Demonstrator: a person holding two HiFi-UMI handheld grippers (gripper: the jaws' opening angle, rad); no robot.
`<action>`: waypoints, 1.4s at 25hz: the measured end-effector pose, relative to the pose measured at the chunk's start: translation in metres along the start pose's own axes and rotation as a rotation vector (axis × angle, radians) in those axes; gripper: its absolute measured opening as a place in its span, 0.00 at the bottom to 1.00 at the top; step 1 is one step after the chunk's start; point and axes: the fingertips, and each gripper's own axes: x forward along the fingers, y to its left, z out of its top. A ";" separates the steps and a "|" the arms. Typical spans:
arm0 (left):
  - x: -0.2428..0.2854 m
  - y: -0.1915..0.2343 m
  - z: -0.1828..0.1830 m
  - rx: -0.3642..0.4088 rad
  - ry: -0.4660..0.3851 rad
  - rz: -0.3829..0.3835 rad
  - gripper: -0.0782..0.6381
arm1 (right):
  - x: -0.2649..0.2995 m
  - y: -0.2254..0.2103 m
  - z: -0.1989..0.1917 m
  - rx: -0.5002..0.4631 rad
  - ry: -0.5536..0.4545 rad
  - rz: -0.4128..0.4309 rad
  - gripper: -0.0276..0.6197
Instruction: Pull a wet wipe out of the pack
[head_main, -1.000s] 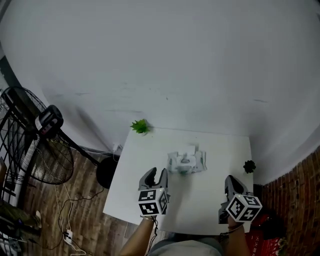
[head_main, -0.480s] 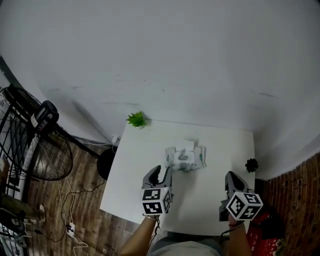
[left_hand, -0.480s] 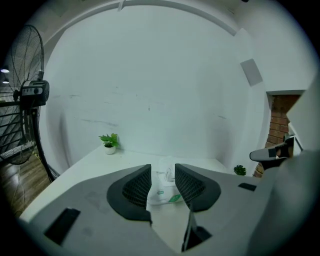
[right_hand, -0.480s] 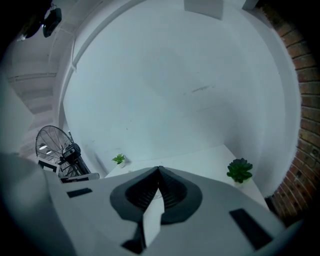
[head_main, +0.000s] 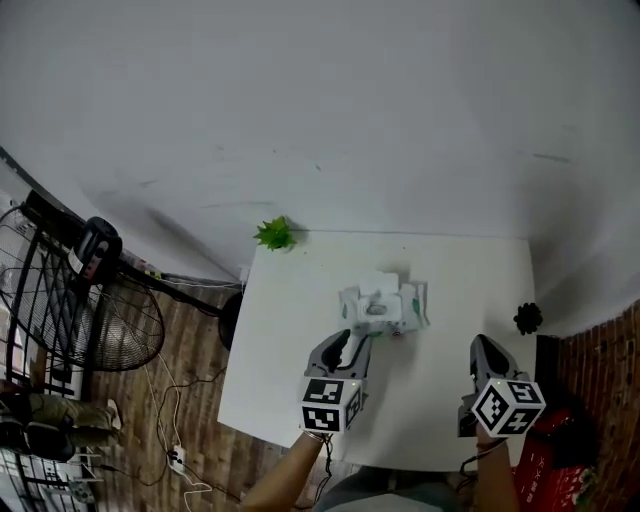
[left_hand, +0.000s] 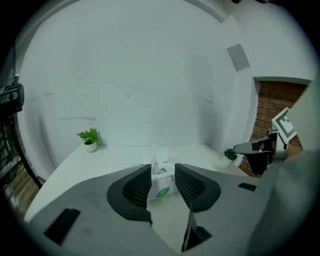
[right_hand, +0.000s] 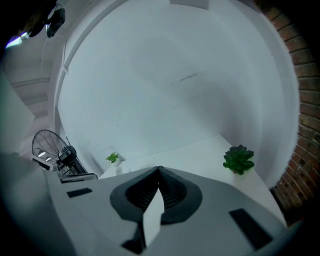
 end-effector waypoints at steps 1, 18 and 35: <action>0.002 -0.003 0.001 0.022 0.012 -0.018 0.32 | 0.002 -0.003 -0.004 0.013 0.003 -0.003 0.04; 0.075 -0.028 0.005 0.324 0.263 -0.298 0.31 | 0.029 -0.030 -0.041 0.101 0.070 -0.035 0.04; 0.097 0.000 -0.028 0.491 0.502 -0.349 0.29 | 0.048 -0.028 -0.050 0.064 0.154 0.006 0.04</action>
